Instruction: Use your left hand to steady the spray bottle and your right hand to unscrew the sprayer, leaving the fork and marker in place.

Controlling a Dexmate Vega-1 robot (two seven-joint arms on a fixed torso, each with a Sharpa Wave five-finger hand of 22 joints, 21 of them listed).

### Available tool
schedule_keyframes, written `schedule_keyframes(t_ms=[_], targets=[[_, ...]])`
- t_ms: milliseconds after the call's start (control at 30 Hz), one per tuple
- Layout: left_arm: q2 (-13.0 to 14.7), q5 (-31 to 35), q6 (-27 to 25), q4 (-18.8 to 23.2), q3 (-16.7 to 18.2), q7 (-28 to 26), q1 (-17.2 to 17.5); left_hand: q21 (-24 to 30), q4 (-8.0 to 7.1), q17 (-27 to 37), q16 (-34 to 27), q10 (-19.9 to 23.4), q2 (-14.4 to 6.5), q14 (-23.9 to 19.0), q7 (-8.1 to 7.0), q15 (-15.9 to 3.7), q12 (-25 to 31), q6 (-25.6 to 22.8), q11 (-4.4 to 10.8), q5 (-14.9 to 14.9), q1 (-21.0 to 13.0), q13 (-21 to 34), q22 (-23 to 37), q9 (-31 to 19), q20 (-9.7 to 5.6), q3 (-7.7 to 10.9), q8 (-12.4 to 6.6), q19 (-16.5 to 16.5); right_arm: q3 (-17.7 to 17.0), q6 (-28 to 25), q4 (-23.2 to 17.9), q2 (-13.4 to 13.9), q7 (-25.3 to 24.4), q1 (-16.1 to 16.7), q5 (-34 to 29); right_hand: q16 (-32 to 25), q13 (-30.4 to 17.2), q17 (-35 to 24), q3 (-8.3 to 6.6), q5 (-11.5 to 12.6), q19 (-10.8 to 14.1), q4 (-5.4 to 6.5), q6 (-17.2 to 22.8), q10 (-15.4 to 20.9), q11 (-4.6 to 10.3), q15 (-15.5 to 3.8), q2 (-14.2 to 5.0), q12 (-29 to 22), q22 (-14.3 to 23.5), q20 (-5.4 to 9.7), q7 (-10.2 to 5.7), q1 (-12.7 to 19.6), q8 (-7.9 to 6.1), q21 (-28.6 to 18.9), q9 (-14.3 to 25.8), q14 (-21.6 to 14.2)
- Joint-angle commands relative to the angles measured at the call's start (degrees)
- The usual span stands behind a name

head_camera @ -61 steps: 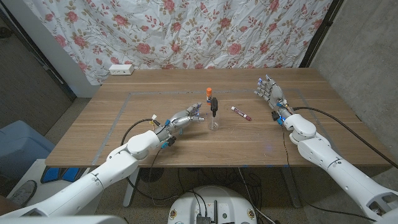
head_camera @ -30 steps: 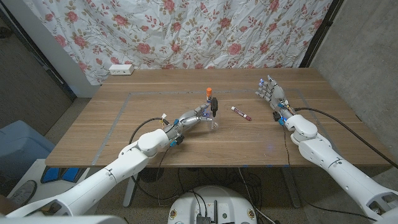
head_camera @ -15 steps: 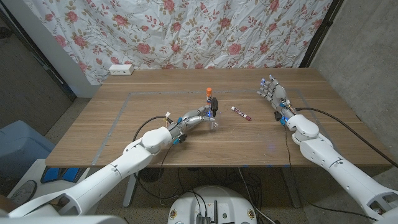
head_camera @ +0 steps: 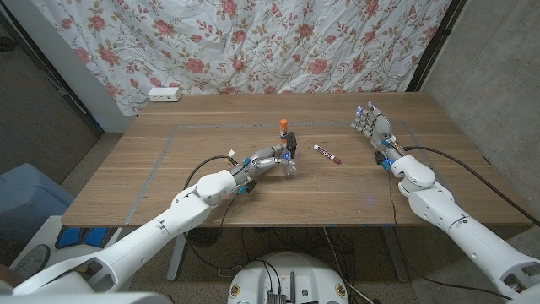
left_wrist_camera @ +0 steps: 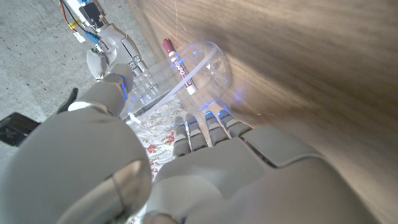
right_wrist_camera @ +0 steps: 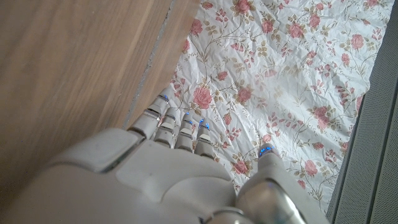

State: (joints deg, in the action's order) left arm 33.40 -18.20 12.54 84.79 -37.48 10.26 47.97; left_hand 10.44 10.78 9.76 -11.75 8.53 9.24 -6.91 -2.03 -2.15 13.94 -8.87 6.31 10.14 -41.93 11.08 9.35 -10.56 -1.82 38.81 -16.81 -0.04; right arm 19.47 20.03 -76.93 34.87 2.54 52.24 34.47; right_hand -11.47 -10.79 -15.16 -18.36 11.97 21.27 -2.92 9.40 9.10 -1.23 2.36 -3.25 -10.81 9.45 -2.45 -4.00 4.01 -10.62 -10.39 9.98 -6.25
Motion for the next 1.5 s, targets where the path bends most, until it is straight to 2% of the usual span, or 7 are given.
schedule_keyframes(t_ms=[33,400,700,967,1000,1167,1500], targets=[[-0.6,0.0,0.4,-0.6,-0.2,-0.1,-0.4,0.5,-0.06,0.3,-0.6,2.2,-0.2,-2.5,0.16,-3.64,0.7,-2.2,0.27,0.3,-2.0,0.4,0.1,-0.3,-6.83,-0.76,-1.23,1.3,-0.4,-0.1,-0.9,0.5,-0.1,0.9,0.4,-0.4,-0.1,0.1,-0.26,0.3,0.2,-0.20,-0.2,0.3,-0.40,0.17,-0.49,-0.3,0.1,0.35,0.23,0.0,-0.08,-0.3,0.2,-0.1],[-0.9,0.0,0.4,-0.5,0.0,-1.3,0.1,0.7,-0.19,0.6,-1.5,8.1,-0.9,-8.7,0.62,-4.49,2.2,-6.9,0.87,0.5,-6.6,1.6,0.2,-1.1,-6.92,-2.35,-4.08,4.4,-0.7,-0.3,-1.7,0.7,-0.6,1.7,0.4,-0.4,-0.1,0.2,-0.35,0.3,0.3,-0.23,-0.1,0.2,-0.39,0.27,-0.61,-0.3,0.1,0.25,0.25,-0.1,-0.11,-0.3,0.2,0.0],[-1.4,0.1,0.9,-1.0,0.1,-2.1,0.2,1.2,-0.57,1.2,-3.0,13.1,-2.5,-14.2,1.05,-5.81,4.0,-9.7,1.33,0.9,-9.9,3.3,0.2,-2.3,-5.71,-4.31,-7.02,8.6,-0.6,-0.4,-1.8,0.6,-0.9,1.7,0.3,-0.4,-0.1,0.2,-0.40,0.3,0.3,-0.29,-0.1,0.2,-0.44,0.31,-0.62,-0.3,0.1,0.19,0.34,-0.1,-0.14,-0.3,0.2,-0.1],[-1.6,0.4,1.0,-1.4,0.3,-3.0,0.2,1.9,-0.80,2.0,-4.4,16.5,-3.6,-17.3,1.01,-6.16,5.4,-12.1,1.49,1.1,-11.2,4.6,0.4,-3.0,-4.17,-5.96,-9.27,12.1,-0.6,-0.7,-1.9,0.5,-1.4,1.7,0.1,-0.4,-0.1,0.3,-0.44,0.3,0.4,-0.28,-0.1,0.2,-0.38,0.31,-0.70,-0.3,0.1,0.18,0.33,-0.2,-0.13,-0.3,0.2,-0.1],[-1.7,0.4,1.0,-1.5,0.4,-3.1,0.2,1.9,-0.84,2.2,-4.9,17.9,-4.0,-18.1,1.00,-6.40,6.0,-12.6,1.82,1.1,-11.5,5.0,0.4,-3.2,-4.13,-6.44,-9.86,12.7,-0.6,-0.7,-1.9,0.5,-1.5,1.7,0.1,-0.4,-0.1,0.3,-0.43,0.3,0.4,-0.28,-0.1,0.2,-0.38,0.30,-0.69,-0.3,0.1,0.17,0.32,-0.2,-0.13,-0.3,0.2,-0.1],[-1.9,0.4,1.3,-1.8,0.5,-3.5,0.2,2.0,-0.95,2.9,-6.2,18.9,-4.9,-20.1,0.46,-7.29,6.5,-13.3,2.15,1.1,-12.2,5.8,0.5,-3.7,-3.95,-7.45,-10.98,14.0,-0.5,-0.6,-1.8,0.3,-1.7,1.5,0.0,-0.5,-0.1,0.3,-0.46,0.3,0.4,-0.32,-0.1,0.2,-0.42,0.36,-0.69,-0.3,0.1,0.17,0.36,-0.2,-0.15,-0.3,0.2,-0.1],[-1.8,0.7,2.5,-1.5,1.4,-5.0,0.6,2.0,-0.94,3.7,-7.3,20.5,-5.7,-21.2,0.07,-7.59,7.3,-13.8,2.40,1.2,-12.8,6.8,0.6,-4.2,-3.92,-8.54,-12.14,15.1,-0.6,-0.5,-2.1,0.3,-2.1,1.4,-0.5,-0.5,-0.1,0.4,-0.46,0.3,0.4,-0.40,0.0,0.2,-0.42,0.35,-0.66,-0.3,0.1,0.15,0.42,-0.2,-0.17,-0.3,0.2,-0.1]])
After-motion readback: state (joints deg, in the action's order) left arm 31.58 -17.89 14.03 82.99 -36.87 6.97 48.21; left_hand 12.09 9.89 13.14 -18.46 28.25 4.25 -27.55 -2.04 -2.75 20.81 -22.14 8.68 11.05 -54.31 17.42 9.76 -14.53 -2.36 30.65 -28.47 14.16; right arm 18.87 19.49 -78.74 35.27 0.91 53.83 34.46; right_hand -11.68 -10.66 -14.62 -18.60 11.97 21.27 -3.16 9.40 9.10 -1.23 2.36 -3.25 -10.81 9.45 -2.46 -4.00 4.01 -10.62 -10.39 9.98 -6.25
